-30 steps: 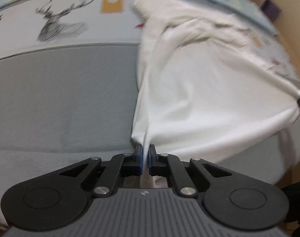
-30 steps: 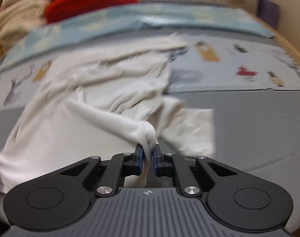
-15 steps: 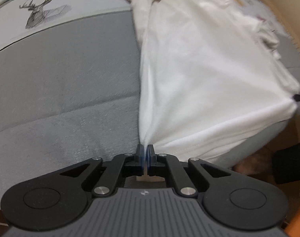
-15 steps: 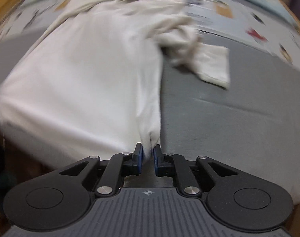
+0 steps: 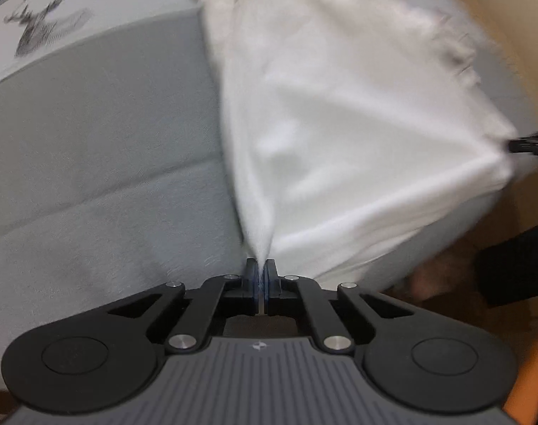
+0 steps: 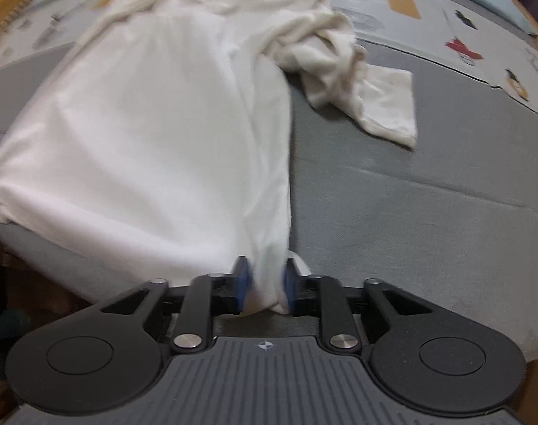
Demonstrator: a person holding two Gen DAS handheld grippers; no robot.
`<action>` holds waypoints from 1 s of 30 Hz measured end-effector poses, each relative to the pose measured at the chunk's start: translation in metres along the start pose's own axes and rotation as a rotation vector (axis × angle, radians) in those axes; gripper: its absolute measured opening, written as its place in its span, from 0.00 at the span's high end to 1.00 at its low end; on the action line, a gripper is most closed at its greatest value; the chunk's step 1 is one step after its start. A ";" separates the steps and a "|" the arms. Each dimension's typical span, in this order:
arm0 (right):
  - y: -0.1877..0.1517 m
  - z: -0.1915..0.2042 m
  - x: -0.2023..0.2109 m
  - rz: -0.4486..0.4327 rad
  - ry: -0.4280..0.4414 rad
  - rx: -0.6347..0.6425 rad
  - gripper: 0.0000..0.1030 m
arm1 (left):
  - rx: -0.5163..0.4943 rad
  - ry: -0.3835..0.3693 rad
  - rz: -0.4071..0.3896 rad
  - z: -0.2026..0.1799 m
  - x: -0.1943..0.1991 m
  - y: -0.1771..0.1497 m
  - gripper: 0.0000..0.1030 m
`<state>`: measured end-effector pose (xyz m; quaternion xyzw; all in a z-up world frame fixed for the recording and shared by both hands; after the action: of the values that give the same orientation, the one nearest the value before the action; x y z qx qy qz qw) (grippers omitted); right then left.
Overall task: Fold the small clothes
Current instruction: 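Lift and pull the shirt hem with the left tool while the right tool drags the other hem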
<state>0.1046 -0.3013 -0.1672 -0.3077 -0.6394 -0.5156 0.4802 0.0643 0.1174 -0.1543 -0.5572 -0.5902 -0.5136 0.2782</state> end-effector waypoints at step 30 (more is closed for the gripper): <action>-0.004 -0.045 -0.028 0.069 -0.049 -0.235 0.64 | -0.050 0.007 0.129 -0.016 -0.047 -0.004 0.80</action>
<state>0.1242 -0.3422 -0.1939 -0.3963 -0.5751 -0.5625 0.4424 0.0674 0.0862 -0.1925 -0.5992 -0.5391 -0.5109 0.2988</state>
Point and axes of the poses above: each gripper's, at about its wrist camera, not at the fingertips, and x roughly against the way its jaws point, z to its left, y to its top, the point moved 9 cm from there along -x, roughly the way its jaws point, and after that the axes turned 6 degrees about -y, right-handed, at the moved point
